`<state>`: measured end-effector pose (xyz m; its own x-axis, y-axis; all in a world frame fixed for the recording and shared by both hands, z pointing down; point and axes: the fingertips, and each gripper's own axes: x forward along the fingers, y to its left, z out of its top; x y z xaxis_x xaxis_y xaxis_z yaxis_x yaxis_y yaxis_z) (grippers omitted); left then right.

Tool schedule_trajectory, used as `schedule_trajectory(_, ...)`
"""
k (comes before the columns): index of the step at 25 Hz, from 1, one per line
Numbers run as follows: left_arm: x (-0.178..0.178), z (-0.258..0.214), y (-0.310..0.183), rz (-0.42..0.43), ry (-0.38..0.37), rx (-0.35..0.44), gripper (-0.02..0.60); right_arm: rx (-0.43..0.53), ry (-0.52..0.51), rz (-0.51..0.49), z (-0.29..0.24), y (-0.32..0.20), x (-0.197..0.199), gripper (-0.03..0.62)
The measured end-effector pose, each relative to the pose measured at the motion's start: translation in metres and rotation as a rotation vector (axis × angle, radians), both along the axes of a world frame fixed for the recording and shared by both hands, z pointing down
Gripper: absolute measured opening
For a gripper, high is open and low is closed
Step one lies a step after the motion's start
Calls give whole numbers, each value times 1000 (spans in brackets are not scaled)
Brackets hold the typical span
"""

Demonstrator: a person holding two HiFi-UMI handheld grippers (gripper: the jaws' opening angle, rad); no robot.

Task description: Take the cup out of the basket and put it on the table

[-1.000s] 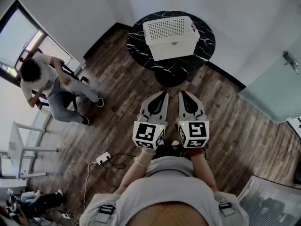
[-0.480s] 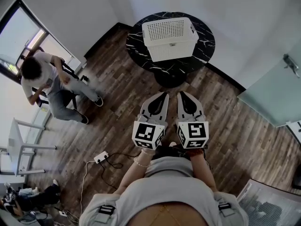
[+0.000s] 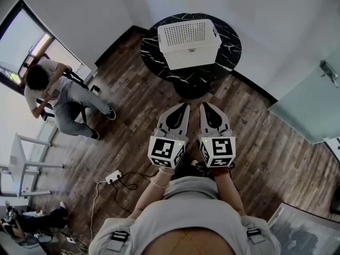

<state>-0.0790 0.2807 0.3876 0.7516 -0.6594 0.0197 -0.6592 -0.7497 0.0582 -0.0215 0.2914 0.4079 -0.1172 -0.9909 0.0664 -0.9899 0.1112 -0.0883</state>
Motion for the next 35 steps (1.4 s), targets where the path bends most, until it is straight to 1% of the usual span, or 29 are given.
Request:
schedule_trajectory(5,5,3,-9,13,-4,-8,6,6,-5,11,0,-7,4,11)
schedule_trajectory(11,10,4,-32,36,-2,-16,6,-2,5,34,2,-30,9,11)
schedule_trajectory(20,7,2,-88,65,17,-14,6,6,9,49,0,-83,3,11)
schedule_trajectory(28,1,5,-137,112,27,-21,6,1,26,93,2,-128,-5,11)
schedule_trajectory(35,-4,12,-163,153,26,-46,6,-13,28,131,8,-153,-13,11)
